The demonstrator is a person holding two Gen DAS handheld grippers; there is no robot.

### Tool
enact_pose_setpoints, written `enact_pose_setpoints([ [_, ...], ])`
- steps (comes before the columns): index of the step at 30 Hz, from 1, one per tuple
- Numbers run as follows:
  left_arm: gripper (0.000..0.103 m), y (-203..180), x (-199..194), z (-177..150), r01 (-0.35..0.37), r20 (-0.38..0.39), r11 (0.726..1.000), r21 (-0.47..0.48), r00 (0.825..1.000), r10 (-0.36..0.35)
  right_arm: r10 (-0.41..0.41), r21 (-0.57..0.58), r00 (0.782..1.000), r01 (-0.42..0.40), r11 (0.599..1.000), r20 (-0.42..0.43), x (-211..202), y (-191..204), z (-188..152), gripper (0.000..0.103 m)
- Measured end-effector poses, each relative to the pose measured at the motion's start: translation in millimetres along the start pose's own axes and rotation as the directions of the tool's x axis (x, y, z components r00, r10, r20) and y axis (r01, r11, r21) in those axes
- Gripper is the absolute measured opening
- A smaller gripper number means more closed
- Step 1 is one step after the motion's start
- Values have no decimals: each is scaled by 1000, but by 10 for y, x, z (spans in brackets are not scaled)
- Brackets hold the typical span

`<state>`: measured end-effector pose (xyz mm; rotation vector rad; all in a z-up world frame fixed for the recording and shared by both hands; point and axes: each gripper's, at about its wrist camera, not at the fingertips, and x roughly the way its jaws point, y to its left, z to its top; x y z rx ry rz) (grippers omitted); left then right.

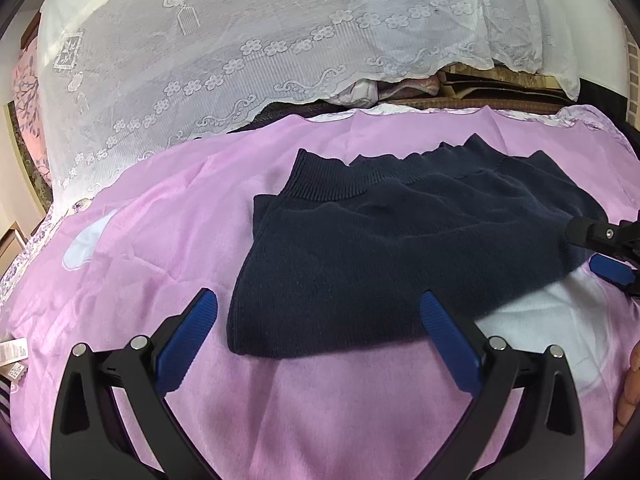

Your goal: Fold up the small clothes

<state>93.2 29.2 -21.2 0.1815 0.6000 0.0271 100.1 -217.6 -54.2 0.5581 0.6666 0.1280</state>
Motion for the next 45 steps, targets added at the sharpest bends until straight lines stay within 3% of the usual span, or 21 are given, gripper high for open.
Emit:
enact_pose_setpoints([
  [12,99,76,334,172,23,-54,996,-83,998,-27,7,39,1000,-8,999,28,189,6,138,95],
  [18,99,-64,421,282,13,-37,999,-43,999,-15,16,86,998,-20,996,53,268,-36,214,85],
  [22,99,-120,552,336,0,-78,1000,-26,997,-2,17,135,997,-27,990,70,342,-92,275,75],
  [27,99,-153,637,351,-1,-113,1000,-17,994,-1,2,174,995,-19,985,98,428,-101,342,74],
  [36,98,-159,566,339,-10,-77,1000,-4,997,9,5,198,993,-28,980,115,446,-130,360,72],
  [45,98,-215,534,356,-7,-58,1000,23,998,8,-18,206,994,-5,979,110,430,-152,345,62],
])
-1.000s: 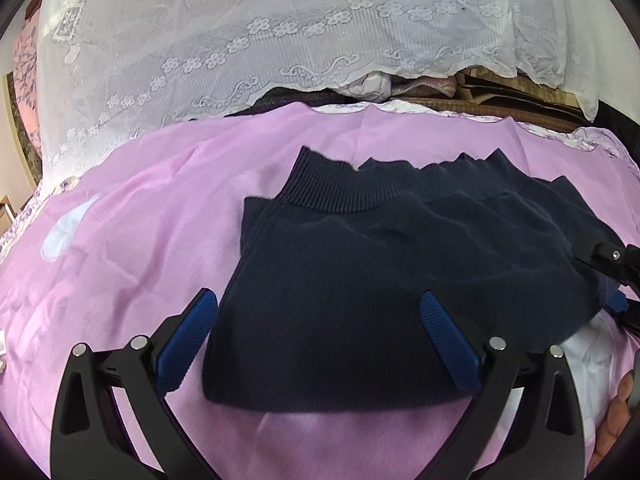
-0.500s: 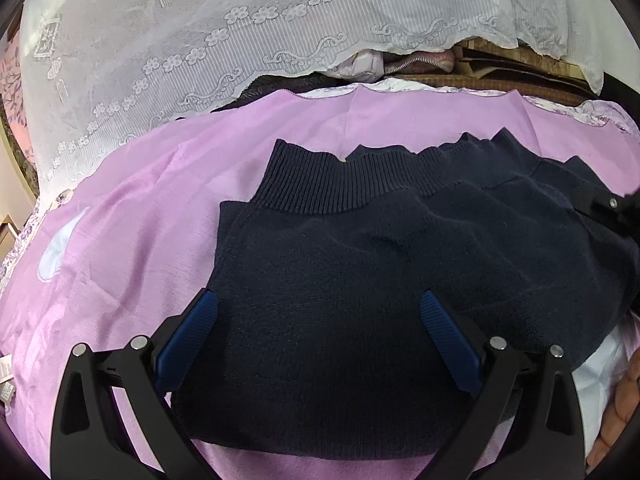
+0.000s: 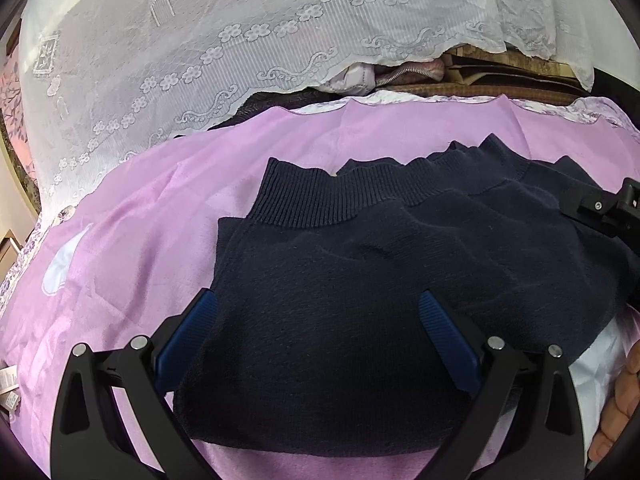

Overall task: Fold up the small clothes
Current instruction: 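Press the folded bundle flat with the right gripper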

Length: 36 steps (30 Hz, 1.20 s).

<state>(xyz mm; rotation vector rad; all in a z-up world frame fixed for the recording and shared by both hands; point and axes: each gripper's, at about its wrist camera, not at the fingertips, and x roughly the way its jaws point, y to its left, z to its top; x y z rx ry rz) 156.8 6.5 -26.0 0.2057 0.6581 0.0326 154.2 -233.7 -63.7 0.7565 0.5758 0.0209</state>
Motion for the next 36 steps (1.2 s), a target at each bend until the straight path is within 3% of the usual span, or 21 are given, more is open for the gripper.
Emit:
enact_pose_setpoints([
  [22,98,-26,7,-7,-12,-1,1000,18,1000,12,1,1,1000,-1,1000,-5,-4,-14,-7,60],
  [36,98,-30,-34,-25,-29,20,999,33,999,28,20,37,1000,-20,999,4,-31,-87,7,43],
])
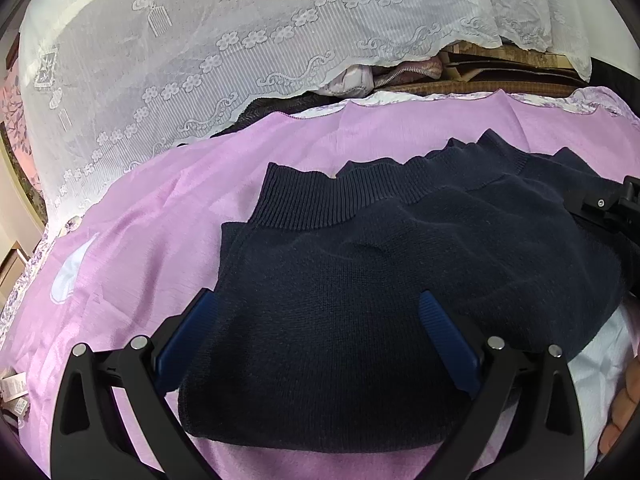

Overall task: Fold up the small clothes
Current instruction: 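Press the folded bundle flat with the right gripper, then grasp the navy bundle's edge with the right gripper and lift it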

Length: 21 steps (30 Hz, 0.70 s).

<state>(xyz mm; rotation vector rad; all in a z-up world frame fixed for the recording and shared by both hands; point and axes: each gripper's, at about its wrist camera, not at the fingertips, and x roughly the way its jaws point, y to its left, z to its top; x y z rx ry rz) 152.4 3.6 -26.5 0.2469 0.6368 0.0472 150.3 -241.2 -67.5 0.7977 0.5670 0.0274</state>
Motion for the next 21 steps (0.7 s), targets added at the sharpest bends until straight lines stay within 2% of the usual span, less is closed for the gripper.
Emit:
enact_pose_setpoints([
  [21,98,9,-8,-11,0,8,1000,-1,1000,0,2,0,1000,-2,1000,-5,6,-23,-12,44],
])
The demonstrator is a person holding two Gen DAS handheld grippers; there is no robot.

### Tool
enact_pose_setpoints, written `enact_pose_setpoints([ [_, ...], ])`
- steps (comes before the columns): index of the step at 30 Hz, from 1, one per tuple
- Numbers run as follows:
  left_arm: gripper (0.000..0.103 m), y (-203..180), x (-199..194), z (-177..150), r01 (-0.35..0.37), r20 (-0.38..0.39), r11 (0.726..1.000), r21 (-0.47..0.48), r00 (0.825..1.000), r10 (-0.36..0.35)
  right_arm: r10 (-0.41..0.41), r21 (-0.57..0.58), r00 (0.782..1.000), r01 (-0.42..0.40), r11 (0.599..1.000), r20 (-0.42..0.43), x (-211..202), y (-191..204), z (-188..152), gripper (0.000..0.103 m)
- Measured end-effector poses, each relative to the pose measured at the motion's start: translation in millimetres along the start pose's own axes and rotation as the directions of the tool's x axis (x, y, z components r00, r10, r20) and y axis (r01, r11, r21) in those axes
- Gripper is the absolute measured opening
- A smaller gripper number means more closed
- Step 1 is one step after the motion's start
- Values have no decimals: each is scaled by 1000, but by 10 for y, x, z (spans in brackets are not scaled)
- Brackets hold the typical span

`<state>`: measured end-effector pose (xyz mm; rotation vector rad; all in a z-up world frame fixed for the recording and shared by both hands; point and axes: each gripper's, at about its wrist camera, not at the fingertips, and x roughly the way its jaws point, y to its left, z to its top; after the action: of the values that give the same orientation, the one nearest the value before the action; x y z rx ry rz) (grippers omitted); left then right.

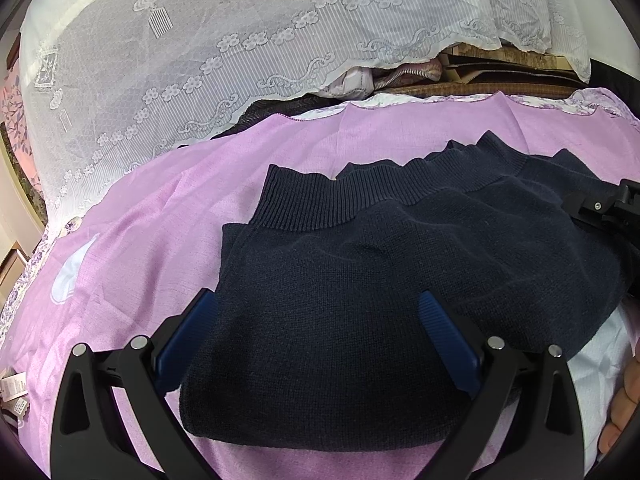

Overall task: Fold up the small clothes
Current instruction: 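Grasp the navy bundle's edge with the right gripper and lift it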

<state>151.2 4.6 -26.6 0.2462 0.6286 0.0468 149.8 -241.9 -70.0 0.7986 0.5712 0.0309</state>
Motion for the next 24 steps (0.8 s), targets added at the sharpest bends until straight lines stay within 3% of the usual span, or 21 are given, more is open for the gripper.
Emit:
enact_pose_setpoints([
  [5,98,114,-96,-22,34,28,999,-40,999,-33,6,0,1000,-6,1000,-1,4,4,-4,42],
  [10,98,456,-106,-144,112,-29,982,-152,993,-118,7,26,1000,-7,1000,-2,1,-46,-3,33],
  [16,98,858,-151,-371,64,-74,988,-139,994,-75,-34,18,999,35,999,-7,31,-30,-5,30],
  [21,98,1135,8,-566,139,-140,941,-310,972,-190,39,54,999,-40,998,23,-49,-81,-2,25],
  [24,98,1130,39,-584,141,-138,935,-326,971,-195,35,15,999,-35,999,41,-73,4,-2,24],
])
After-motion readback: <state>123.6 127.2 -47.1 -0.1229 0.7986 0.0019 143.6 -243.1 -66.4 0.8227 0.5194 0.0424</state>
